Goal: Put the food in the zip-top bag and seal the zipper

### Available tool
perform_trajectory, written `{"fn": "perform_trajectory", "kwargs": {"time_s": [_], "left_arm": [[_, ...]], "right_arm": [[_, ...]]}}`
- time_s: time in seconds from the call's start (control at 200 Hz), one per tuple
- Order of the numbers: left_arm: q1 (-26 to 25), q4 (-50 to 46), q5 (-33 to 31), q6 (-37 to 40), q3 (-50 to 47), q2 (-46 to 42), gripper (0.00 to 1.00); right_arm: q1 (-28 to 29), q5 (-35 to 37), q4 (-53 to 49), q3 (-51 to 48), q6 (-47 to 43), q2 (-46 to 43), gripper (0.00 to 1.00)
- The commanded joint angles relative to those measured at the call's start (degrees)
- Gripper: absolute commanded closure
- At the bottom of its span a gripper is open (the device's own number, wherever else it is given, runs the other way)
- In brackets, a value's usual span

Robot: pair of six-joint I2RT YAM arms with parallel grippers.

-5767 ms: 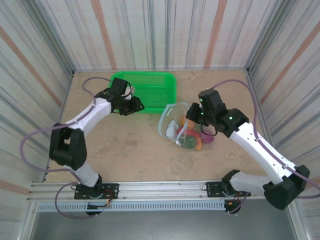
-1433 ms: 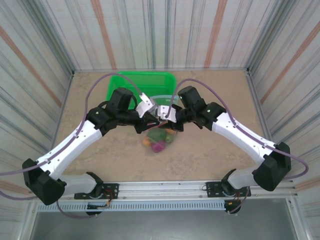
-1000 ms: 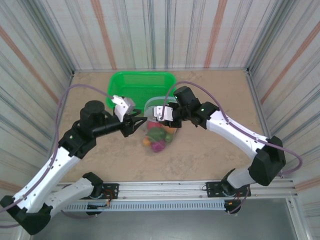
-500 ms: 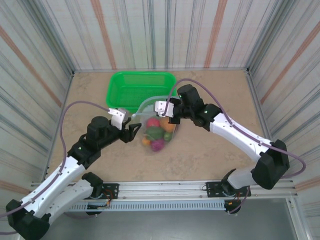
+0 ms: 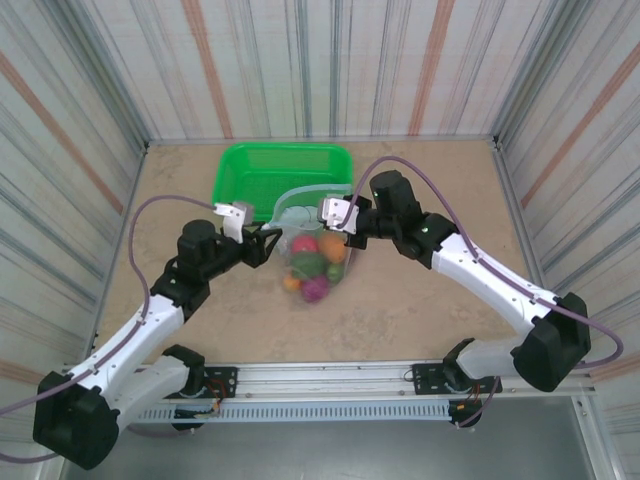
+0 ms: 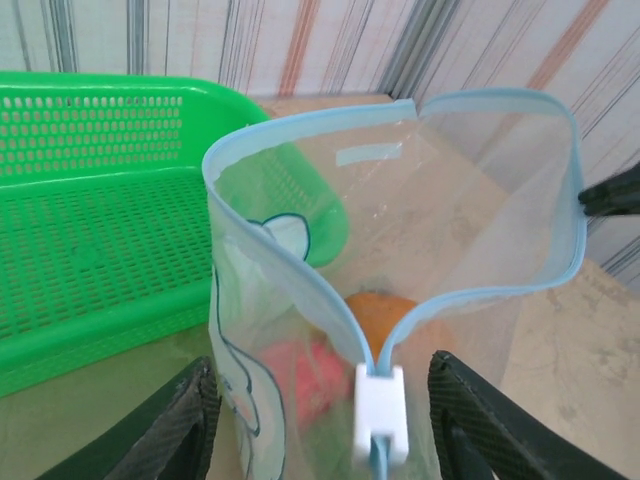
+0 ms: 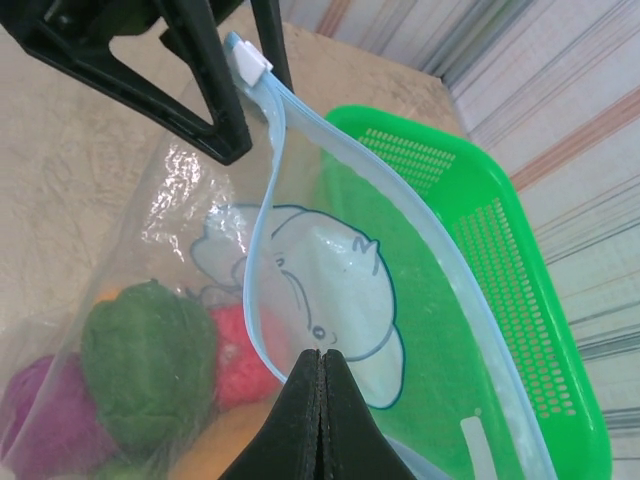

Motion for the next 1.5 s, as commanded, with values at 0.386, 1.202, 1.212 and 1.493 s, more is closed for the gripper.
{"fn": "perform_trajectory", "kwargs": {"time_s": [0.386, 1.202, 1.212, 1.493], "left_arm": [[-3.81, 25.56, -0.98, -9.31, -12.54, -2.15, 0.7], [-3.39, -7.21, 14.33, 20.42, 11.84, -1.07, 1.0], [-3.31, -7.99, 15.07, 21.06, 12.63, -0.6, 1.0], [-3.26, -14.44, 27.37, 30.66, 20.55, 5.06, 1.0]], "right_arm": [[-1.67, -5.73, 4.41, -2.15, 6.34, -6.04, 0.95], [-0.67, -6.94, -12.47, 11.52, 13.29, -5.01, 0.81], [-0.57, -6.94, -13.43, 12.43, 13.36, -4.75, 0.81], [1.7, -5.18, -20.96, 18.41, 11.71, -2.95, 0.69]]}}
